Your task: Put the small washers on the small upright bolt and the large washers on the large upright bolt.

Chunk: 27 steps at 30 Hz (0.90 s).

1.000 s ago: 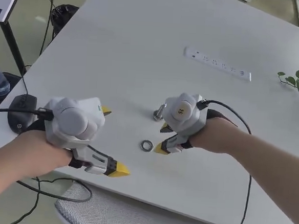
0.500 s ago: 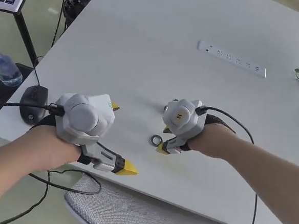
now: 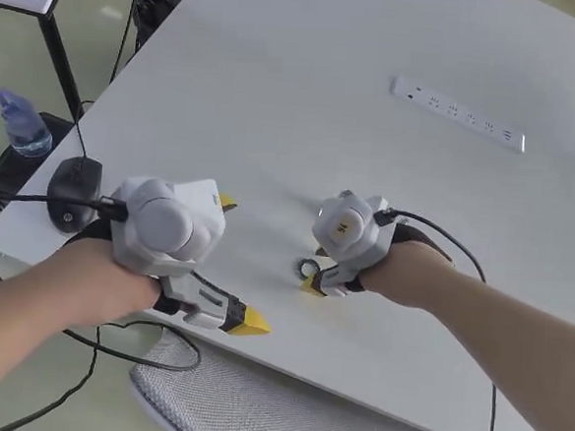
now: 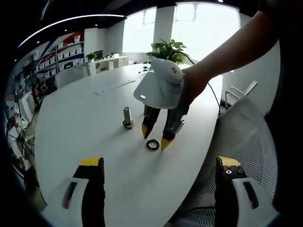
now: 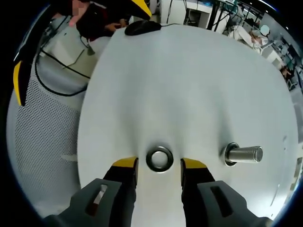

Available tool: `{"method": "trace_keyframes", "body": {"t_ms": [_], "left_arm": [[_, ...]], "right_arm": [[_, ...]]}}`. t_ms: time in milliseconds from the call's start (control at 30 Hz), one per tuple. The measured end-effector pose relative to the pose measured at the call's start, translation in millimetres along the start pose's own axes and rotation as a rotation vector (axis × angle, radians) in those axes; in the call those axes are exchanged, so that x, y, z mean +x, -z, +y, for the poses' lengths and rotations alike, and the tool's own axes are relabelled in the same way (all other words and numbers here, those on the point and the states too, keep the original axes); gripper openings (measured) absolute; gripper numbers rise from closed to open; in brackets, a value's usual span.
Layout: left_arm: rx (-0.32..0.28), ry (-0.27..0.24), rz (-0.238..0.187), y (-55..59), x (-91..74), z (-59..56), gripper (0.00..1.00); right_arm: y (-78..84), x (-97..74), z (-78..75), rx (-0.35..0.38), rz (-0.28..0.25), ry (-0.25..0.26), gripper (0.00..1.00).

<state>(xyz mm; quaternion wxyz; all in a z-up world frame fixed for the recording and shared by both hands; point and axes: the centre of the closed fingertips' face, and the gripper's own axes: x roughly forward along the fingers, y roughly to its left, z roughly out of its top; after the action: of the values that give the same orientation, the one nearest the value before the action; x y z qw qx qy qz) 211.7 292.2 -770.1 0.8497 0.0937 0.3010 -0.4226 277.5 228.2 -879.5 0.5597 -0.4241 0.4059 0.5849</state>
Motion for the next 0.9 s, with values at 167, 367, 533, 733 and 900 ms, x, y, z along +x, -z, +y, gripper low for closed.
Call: {"method": "trace_keyframes", "body": {"t_ms": [167, 367, 533, 733, 900], "left_arm": [[-0.004, 0.001, -0.002, 0.0, -2.2, 1.1, 0.97], [-0.007, 0.005, 0.004, 1.2, -0.8, -0.4, 0.94], [-0.008, 0.012, 0.016, 3.8, -1.3, -1.7, 0.92], [-0.01, 0.007, 0.02, 5.7, -3.3, -1.5, 0.91], [-0.016, 0.009, 0.024, 8.4, -2.7, -2.7, 0.89]], "right_arm": [[-1.2, 0.1, -0.9, 0.001, 0.001, 0.006, 0.37], [0.1, -0.1, 0.3, -0.005, 0.025, 0.004, 0.35], [0.0, 0.1, 4.4, -0.024, 0.035, 0.004, 0.27], [-1.5, 1.3, 0.9, -0.02, 0.076, -0.003, 0.25], [-0.9, 2.2, 0.0, -0.016, 0.126, 0.001, 0.25]]}}
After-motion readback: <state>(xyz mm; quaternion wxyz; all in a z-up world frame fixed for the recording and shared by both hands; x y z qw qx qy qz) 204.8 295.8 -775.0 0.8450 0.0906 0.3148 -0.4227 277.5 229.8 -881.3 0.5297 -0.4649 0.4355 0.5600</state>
